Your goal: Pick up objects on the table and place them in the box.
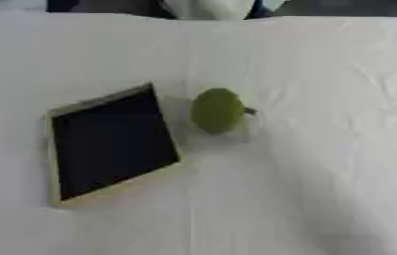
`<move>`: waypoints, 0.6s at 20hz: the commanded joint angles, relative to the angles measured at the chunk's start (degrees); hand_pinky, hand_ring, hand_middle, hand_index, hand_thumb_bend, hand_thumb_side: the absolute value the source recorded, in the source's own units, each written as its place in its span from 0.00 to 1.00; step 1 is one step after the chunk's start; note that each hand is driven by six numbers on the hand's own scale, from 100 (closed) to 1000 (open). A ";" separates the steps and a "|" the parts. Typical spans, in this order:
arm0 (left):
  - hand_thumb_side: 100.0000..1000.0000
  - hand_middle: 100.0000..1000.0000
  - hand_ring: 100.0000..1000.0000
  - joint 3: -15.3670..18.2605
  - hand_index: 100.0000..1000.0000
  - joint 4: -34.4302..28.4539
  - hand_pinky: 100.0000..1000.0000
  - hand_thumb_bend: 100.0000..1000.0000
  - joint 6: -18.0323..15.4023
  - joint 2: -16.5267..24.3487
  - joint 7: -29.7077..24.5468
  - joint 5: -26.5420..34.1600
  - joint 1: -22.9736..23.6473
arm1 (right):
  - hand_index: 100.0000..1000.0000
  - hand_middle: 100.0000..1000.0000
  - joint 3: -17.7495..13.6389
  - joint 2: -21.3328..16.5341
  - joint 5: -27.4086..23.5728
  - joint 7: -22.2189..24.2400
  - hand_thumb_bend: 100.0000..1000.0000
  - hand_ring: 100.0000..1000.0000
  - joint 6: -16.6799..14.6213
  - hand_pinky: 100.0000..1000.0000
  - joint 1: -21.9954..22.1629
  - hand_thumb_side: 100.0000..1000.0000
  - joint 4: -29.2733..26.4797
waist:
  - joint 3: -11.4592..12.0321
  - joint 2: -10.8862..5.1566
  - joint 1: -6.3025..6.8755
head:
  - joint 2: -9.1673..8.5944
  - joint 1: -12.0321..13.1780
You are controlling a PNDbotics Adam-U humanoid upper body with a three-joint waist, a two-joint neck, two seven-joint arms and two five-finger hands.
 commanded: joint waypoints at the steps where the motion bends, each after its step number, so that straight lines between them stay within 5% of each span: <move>1: 0.42 0.57 0.65 0.20 0.62 -1.12 0.44 0.00 -0.03 1.12 0.09 -0.27 -0.57 | 0.85 0.72 -0.07 -1.20 0.07 0.27 0.00 0.80 -0.07 0.71 -0.52 0.43 -1.22 | -0.05 -1.27 0.23 | -0.51 0.15; 12: 0.41 0.57 0.65 0.27 0.62 -1.12 0.44 0.00 0.14 1.05 0.27 -0.29 -0.85 | 0.87 0.74 0.65 -1.99 2.16 2.02 0.00 0.82 1.38 0.72 -0.90 0.42 -1.22 | 0.73 -1.34 -0.05 | -0.86 1.10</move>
